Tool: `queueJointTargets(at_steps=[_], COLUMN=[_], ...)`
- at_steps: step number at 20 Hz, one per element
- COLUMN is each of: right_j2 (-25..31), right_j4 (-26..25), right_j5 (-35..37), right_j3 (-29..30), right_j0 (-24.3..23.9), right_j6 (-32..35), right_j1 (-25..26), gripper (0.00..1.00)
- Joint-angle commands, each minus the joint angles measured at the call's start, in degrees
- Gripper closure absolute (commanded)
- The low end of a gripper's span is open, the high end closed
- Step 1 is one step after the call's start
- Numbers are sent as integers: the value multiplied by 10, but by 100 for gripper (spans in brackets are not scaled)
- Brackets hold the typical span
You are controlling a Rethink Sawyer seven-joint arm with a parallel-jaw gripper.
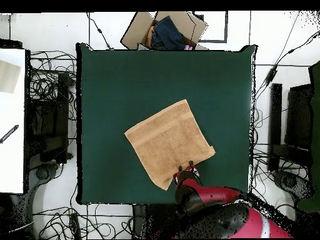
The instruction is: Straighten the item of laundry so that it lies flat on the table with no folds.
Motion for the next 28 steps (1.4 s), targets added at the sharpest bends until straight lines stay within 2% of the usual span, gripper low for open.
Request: queueJointTargets(at_steps=[1,6,10,13,15,17,20,24,28], right_j2=[-64,-81,-64,-1,76,139,191,241,261], right_j4=[56,80,64,31,13,20,43,48,39], right_j5=[-35,-79,-56,37,120,181,228,260,276], right_j3=[-67,-61,-59,-35,-8,18,35,29,14], right_j0=[45,57,37,-15,-80,-126,-158,-196,-210], right_j6=[115,111,105,96,79,60,38,25,26], right_j1=[127,151,136,70,14,-40,-93,-103,-98], gripper=[0,0,0,0,0,0,0,0,0])
